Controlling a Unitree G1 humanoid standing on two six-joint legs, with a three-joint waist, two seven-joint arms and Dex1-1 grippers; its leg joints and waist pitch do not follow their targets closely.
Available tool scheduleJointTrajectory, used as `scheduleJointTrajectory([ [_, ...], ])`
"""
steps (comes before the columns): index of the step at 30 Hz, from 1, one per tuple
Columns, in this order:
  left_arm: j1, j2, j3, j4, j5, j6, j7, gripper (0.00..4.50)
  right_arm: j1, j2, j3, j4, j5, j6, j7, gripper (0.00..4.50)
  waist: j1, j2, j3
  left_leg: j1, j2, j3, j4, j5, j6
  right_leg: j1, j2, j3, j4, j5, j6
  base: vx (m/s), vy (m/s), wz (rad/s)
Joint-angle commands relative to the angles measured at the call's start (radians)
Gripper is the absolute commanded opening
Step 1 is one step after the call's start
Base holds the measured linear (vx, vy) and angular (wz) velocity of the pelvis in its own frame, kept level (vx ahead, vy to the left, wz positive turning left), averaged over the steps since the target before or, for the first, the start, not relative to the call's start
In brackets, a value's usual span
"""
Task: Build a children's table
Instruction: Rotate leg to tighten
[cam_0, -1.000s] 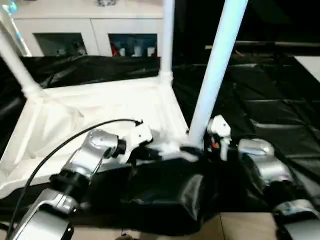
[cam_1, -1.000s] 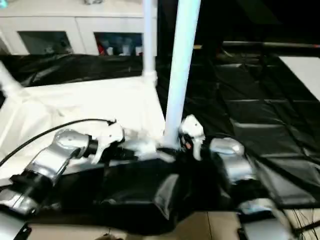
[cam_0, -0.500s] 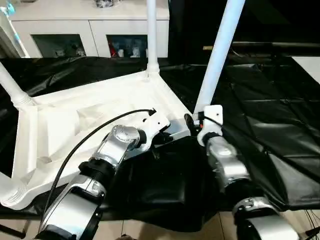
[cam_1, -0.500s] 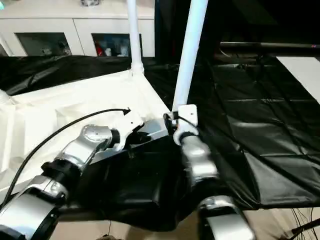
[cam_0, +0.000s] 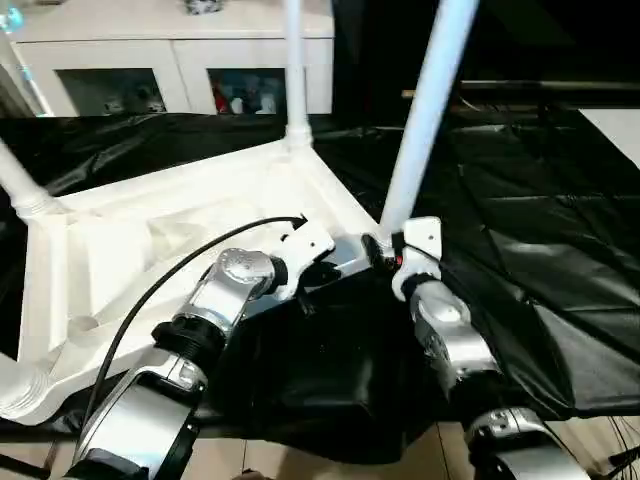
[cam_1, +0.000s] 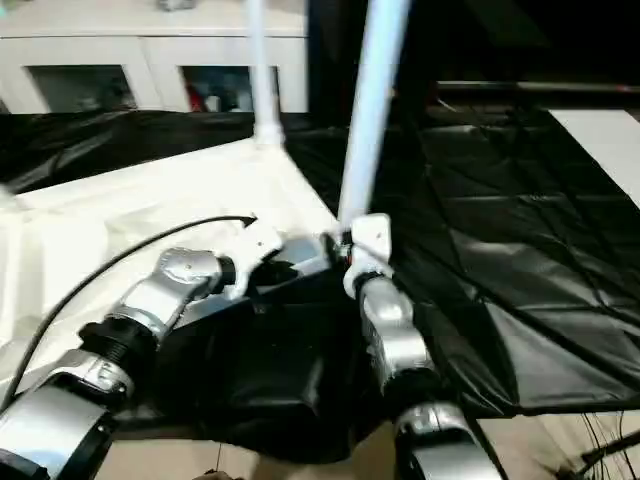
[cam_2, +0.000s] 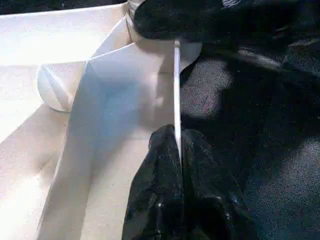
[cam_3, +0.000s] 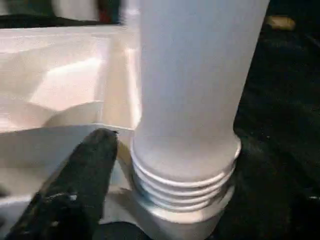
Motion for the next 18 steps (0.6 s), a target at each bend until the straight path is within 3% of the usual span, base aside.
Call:
scheduleJointTrajectory([
  [1, 0.024, 0.029, 0.011, -0.010, 0.000, -0.025, -0.010, 0.00, 0.013, -0.051, 0.031, -0.082, 0.010, 0.008, 0.122, 3.86, 0.002, -0.011, -0.064, 0.014, 0.038, -0.023, -0.071, -0.169, 0.053, 0.046, -0.059, 0.042, -0.072, -0.009, -0.213, 0.000, 0.000, 0.00],
  [4, 0.034, 0.040, 0.006, -0.026, -0.008, -0.039, -0.050, 0.00, 0.020, -0.089, 0.030, -0.103, 0.034, 0.016, 0.199, 3.86, -0.004, -0.013, -0.063, 0.013, 0.036, -0.021, -0.069, -0.166, 0.065, 0.046, -0.060, 0.041, -0.075, -0.034, -0.222, 0.000, 0.000, 0.00],
  [5, 0.046, 0.053, -0.001, -0.045, -0.016, -0.052, -0.091, 0.00, 0.025, -0.121, 0.031, -0.120, 0.052, 0.018, 0.268, 3.86, -0.005, -0.009, -0.063, 0.015, 0.037, -0.021, -0.068, -0.164, 0.069, 0.045, -0.061, 0.042, -0.076, -0.033, -0.229, 0.000, 0.000, 0.00],
  [8, 0.065, 0.074, -0.009, -0.077, -0.033, -0.062, -0.158, 0.00, 0.041, -0.180, 0.052, -0.151, 0.085, 0.024, 0.419, 3.86, -0.005, -0.010, -0.066, 0.013, 0.039, -0.021, -0.065, -0.148, 0.091, 0.047, -0.058, 0.041, -0.071, 0.010, -0.247, 0.000, 0.000, 0.00],
  [13, 0.125, 0.140, -0.054, -0.195, -0.086, -0.079, -0.367, 0.00, 0.086, -0.301, 0.108, -0.223, 0.137, 0.076, 0.710, 3.86, 0.008, -0.008, -0.069, 0.015, 0.046, -0.020, -0.060, -0.117, 0.123, 0.045, -0.057, 0.037, -0.061, 0.057, -0.277, 0.000, 0.000, 0.00],
  [18, 0.154, 0.174, -0.074, -0.285, -0.130, 0.000, -0.473, 0.00, 0.088, -0.349, 0.126, -0.247, 0.185, 0.131, 0.857, 3.86, 0.020, -0.006, -0.065, 0.020, 0.050, -0.017, -0.064, -0.152, 0.105, 0.038, -0.056, 0.039, -0.063, 0.012, -0.288, 0.000, 0.000, 0.00],
])
